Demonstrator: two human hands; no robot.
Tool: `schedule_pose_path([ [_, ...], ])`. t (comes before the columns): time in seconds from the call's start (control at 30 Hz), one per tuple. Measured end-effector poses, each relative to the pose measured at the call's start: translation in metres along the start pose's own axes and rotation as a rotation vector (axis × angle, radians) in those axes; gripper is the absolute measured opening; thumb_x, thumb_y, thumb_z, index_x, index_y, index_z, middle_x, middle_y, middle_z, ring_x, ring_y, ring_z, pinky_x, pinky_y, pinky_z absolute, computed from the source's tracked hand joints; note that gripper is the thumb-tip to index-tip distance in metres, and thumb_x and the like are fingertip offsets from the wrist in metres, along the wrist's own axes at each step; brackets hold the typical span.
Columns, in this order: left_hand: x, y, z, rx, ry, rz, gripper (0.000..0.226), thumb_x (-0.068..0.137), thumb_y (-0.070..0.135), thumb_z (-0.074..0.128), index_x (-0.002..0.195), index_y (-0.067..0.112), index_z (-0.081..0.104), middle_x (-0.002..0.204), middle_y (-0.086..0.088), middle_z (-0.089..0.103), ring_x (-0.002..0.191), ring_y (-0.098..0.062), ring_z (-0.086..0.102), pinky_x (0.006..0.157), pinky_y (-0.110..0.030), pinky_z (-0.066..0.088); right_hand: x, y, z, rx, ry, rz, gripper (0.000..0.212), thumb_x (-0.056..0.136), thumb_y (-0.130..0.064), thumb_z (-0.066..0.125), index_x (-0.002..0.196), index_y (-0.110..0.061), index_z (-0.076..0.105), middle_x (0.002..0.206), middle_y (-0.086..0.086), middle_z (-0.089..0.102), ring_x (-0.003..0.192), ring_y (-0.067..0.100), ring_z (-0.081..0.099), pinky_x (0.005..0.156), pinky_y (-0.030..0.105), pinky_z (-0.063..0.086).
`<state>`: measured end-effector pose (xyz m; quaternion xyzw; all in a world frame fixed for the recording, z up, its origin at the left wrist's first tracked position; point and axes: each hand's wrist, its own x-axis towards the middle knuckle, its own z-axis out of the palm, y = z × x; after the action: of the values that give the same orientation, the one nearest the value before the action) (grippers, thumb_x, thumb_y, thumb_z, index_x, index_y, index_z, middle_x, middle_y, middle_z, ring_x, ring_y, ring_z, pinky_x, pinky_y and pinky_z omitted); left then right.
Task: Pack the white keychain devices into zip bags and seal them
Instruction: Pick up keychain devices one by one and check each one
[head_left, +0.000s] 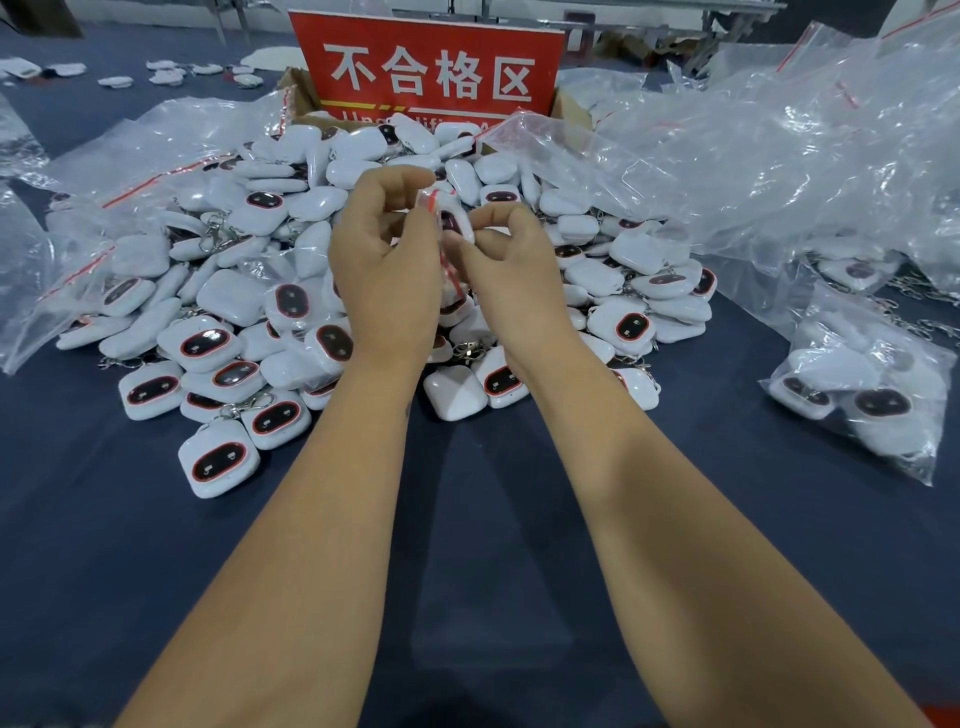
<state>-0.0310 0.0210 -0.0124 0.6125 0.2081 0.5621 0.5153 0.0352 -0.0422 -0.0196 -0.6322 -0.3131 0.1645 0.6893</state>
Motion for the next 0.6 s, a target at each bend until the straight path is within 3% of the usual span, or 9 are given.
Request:
schedule_pose_path([
  [0.07, -0.002, 0.002, 0.0, 0.01, 0.001, 0.059, 0.023, 0.086, 0.005, 0.054, 0.089, 0.026, 0.064, 0.086, 0.007, 0.065, 0.081, -0.014, 0.061, 0.074, -0.029, 0.051, 0.0, -0.001, 0.002, -0.066, -0.045, -0.02, 0.003, 0.096, -0.014, 0.063, 0.099, -0.013, 0.062, 0.079, 0.0, 0.072, 0.074, 0.01, 0.065, 0.073, 0.029, 0.056],
  [0.17, -0.004, 0.003, 0.002, 0.039, -0.001, 0.108, 0.026, 0.086, 0.004, 0.053, 0.087, 0.029, 0.062, 0.086, 0.004, 0.066, 0.08, -0.018, 0.061, 0.072, -0.032, 0.051, 0.0, -0.002, 0.006, -0.243, -0.071, -0.037, 0.016, 0.098, -0.018, 0.058, 0.095, -0.012, 0.073, 0.104, 0.007, 0.066, 0.108, 0.026, 0.06, 0.096, 0.05, 0.049],
  [0.2, -0.005, 0.003, 0.003, 0.047, 0.003, 0.117, 0.026, 0.086, 0.004, 0.053, 0.088, 0.028, 0.062, 0.087, 0.004, 0.066, 0.08, -0.02, 0.061, 0.072, -0.032, 0.051, 0.001, -0.002, 0.006, -0.304, -0.069, -0.037, 0.019, 0.098, -0.019, 0.057, 0.094, -0.011, 0.074, 0.104, 0.007, 0.063, 0.113, 0.03, 0.056, 0.098, 0.052, 0.046],
  [0.27, -0.005, 0.003, 0.003, 0.063, 0.003, 0.114, 0.024, 0.087, 0.003, 0.052, 0.089, 0.024, 0.063, 0.089, 0.002, 0.066, 0.082, -0.021, 0.062, 0.074, -0.031, 0.052, 0.002, -0.002, 0.004, -0.324, -0.101, -0.047, 0.021, 0.098, -0.015, 0.055, 0.095, -0.007, 0.074, 0.096, 0.017, 0.063, 0.103, 0.03, 0.058, 0.093, 0.055, 0.048],
  [0.33, -0.004, 0.002, 0.003, 0.086, -0.006, 0.096, 0.021, 0.088, 0.004, 0.052, 0.091, 0.022, 0.064, 0.093, 0.001, 0.067, 0.085, -0.019, 0.063, 0.076, -0.027, 0.051, -0.001, -0.006, 0.001, -0.161, -0.146, -0.029, 0.024, 0.096, -0.003, 0.05, 0.108, -0.008, 0.071, 0.101, 0.033, 0.065, 0.086, 0.026, 0.057, 0.084, 0.049, 0.05],
  [0.43, -0.004, 0.0, 0.004, 0.16, -0.034, 0.071, 0.021, 0.088, 0.008, 0.05, 0.092, 0.024, 0.063, 0.098, 0.004, 0.066, 0.088, -0.007, 0.06, 0.079, -0.02, 0.048, 0.0, -0.008, -0.005, -0.028, -0.168, 0.018, 0.041, 0.09, 0.009, 0.042, 0.116, -0.013, 0.064, 0.101, 0.035, 0.065, 0.081, 0.024, 0.057, 0.078, 0.038, 0.048],
  [0.5, -0.003, -0.002, 0.004, 0.224, -0.06, 0.063, 0.022, 0.088, 0.008, 0.048, 0.091, 0.024, 0.063, 0.1, 0.007, 0.063, 0.087, 0.002, 0.055, 0.08, -0.014, 0.044, 0.0, -0.007, -0.004, -0.049, -0.178, 0.013, 0.04, 0.087, 0.011, 0.04, 0.111, -0.011, 0.063, 0.085, 0.025, 0.065, 0.076, 0.024, 0.055, 0.074, 0.036, 0.046],
  [0.6, -0.001, -0.006, 0.005, 0.335, -0.123, 0.038, 0.025, 0.088, 0.005, 0.046, 0.092, 0.019, 0.065, 0.104, 0.003, 0.061, 0.091, -0.003, 0.055, 0.082, -0.016, 0.043, 0.001, -0.004, -0.006, -0.118, -0.076, -0.035, 0.039, 0.084, 0.011, 0.042, 0.102, -0.015, 0.064, 0.084, 0.001, 0.07, 0.079, 0.012, 0.063, 0.073, 0.028, 0.052],
])
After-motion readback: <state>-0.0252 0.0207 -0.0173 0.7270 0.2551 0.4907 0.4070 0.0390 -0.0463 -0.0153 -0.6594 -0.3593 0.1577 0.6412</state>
